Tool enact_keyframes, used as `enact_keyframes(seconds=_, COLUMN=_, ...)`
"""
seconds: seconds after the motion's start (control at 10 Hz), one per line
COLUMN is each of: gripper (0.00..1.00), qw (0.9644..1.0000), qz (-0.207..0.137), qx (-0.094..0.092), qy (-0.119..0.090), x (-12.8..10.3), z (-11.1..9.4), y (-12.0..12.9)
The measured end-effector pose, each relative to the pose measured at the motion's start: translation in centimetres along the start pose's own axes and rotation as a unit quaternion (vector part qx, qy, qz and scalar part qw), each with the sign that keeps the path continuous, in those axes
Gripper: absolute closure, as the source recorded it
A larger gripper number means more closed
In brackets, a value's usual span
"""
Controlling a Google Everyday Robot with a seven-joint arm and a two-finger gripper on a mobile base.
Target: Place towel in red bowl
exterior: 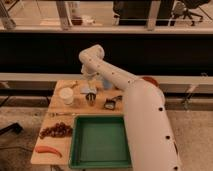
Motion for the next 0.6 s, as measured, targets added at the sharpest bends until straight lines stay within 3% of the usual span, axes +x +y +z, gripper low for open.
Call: enact_keyframes(seconds=0.6, gripper=0.2, qw=0.9996, qz=-0.014, qx=0.024, qy=0.006, x=1.3, z=1.9, y=-1.1)
